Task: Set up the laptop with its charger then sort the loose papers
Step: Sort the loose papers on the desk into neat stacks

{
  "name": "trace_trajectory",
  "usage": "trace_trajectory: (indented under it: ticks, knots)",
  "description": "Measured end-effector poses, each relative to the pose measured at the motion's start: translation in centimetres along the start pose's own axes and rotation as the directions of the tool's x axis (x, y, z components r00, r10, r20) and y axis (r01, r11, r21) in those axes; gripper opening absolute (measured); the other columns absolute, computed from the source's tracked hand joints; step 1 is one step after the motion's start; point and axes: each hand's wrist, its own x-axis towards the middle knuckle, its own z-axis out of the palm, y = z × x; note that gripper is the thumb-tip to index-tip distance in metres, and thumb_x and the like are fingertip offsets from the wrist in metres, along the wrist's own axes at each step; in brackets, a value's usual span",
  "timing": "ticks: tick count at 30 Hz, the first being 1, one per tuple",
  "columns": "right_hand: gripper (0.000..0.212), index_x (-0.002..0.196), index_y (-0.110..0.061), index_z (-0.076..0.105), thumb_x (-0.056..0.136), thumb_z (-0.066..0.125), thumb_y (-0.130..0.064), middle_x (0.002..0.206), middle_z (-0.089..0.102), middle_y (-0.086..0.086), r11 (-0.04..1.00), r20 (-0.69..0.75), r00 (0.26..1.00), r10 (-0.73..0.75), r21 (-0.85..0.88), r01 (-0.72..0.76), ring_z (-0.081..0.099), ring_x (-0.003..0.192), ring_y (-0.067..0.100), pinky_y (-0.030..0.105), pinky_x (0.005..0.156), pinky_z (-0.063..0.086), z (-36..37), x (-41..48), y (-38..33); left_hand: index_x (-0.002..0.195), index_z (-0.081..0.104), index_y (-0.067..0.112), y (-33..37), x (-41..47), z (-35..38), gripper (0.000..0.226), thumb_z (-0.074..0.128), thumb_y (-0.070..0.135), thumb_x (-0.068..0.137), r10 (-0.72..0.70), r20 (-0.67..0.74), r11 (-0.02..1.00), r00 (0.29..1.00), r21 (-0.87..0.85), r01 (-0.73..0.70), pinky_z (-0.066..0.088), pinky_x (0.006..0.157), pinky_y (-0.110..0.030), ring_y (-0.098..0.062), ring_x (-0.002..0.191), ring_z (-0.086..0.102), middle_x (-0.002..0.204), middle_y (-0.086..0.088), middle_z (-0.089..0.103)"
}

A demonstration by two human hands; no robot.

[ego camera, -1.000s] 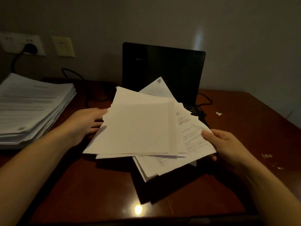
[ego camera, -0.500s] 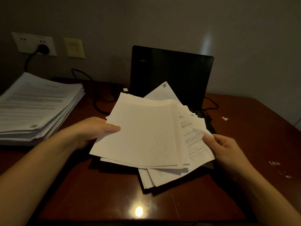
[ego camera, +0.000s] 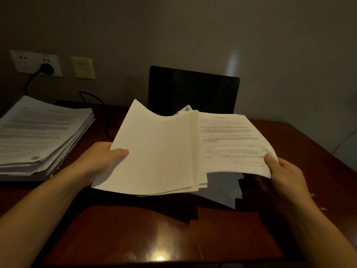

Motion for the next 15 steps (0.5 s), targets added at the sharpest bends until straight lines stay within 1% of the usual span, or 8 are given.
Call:
trace_trajectory:
  ticks: [2,4,6,8,10,13,14,15]
  knots:
    - [0.015,0.106,-0.014,0.065,0.102,0.055,-0.024,0.11,0.072,0.009,0.981,-0.014,0.994,0.104,0.164,-0.1,0.072,0.1,0.024,0.041,0.088,0.06,-0.1,0.1,-0.9,0.111,0.067,0.01,0.4,-0.3,0.2,0.015,0.059,0.014,0.099,0.032,-0.041,0.999,0.999,0.04,-0.031,0.048,0.101,-0.044,-0.025,0.104,0.068,0.114,-0.005,0.071]
    - [0.019,0.115,-0.011,0.066,0.1,0.059,-0.02,0.111,0.071,0.011,0.925,-0.019,0.977,0.212,0.327,-0.194,0.074,0.092,0.02,0.029,0.071,0.063,0.0,0.0,-1.7,0.117,0.065,0.008,0.8,-0.6,0.3,0.019,0.058,0.014,0.1,0.061,-0.076,0.993,0.995,0.106,-0.052,0.05,0.081,-0.028,-0.014,0.088,0.066,0.108,-0.003,0.069]
    - [0.022,0.117,-0.008,0.067,0.098,0.062,-0.019,0.108,0.072,0.01,0.862,0.004,0.961,0.275,0.441,-0.248,0.074,0.072,0.012,0.018,0.051,0.057,0.2,0.0,-2.2,0.12,0.065,0.007,1.0,-0.9,0.5,0.022,0.057,0.014,0.101,0.08,-0.081,0.982,0.993,0.177,-0.065,0.044,0.065,-0.02,-0.007,0.079,0.062,0.095,0.003,0.068]
    - [0.025,0.118,-0.007,0.068,0.097,0.064,-0.019,0.104,0.072,0.008,0.825,0.06,0.957,0.282,0.494,-0.274,0.07,0.061,0.007,0.016,0.051,0.054,0.6,-0.1,-2.6,0.123,0.066,0.007,1.0,-1.3,0.4,0.025,0.058,0.015,0.101,0.087,-0.064,0.973,0.994,0.222,-0.071,0.041,0.061,-0.018,-0.005,0.079,0.061,0.089,0.009,0.066]
    - [0.024,0.116,-0.006,0.069,0.096,0.065,-0.019,0.102,0.073,0.008,0.808,0.1,0.957,0.272,0.517,-0.284,0.07,0.061,0.007,0.016,0.052,0.054,1.1,-0.2,-2.9,0.125,0.065,0.008,0.9,-1.6,0.6,0.027,0.058,0.016,0.101,0.077,-0.056,0.97,0.995,0.234,-0.062,0.041,0.06,-0.018,-0.004,0.079,0.061,0.09,0.009,0.066]
    - [0.02,0.112,-0.005,0.069,0.098,0.062,-0.019,0.104,0.073,0.011,0.854,0.114,0.967,0.227,0.454,-0.254,0.073,0.074,0.011,0.021,0.06,0.06,2.3,-0.9,-3.1,0.13,0.062,0.007,0.9,-2.0,1.5,0.03,0.057,0.012,0.101,0.068,-0.061,0.981,0.996,0.184,-0.055,0.042,0.061,-0.016,-0.002,0.078,0.059,0.11,0.001,0.069]
    - [0.019,0.11,-0.005,0.068,0.099,0.061,-0.018,0.101,0.073,0.011,0.87,0.118,0.968,0.222,0.425,-0.251,0.072,0.074,0.012,0.021,0.058,0.059,2.8,-1.1,-3.0,0.131,0.061,0.005,0.9,-2.0,1.9,0.031,0.057,0.009,0.101,0.055,-0.062,0.989,0.997,0.143,-0.046,0.042,0.061,-0.015,-0.002,0.077,0.059,0.116,-0.003,0.068]
    - [0.017,0.107,-0.004,0.067,0.099,0.061,-0.017,0.096,0.072,0.011,0.879,0.128,0.965,0.228,0.4,-0.261,0.071,0.068,0.011,0.019,0.051,0.056,3.2,-1.3,-2.7,0.132,0.06,0.004,0.9,-2.2,2.2,0.032,0.056,0.008,0.101,0.039,-0.059,0.994,0.998,0.104,-0.033,0.043,0.061,-0.015,-0.003,0.077,0.059,0.121,-0.007,0.067]
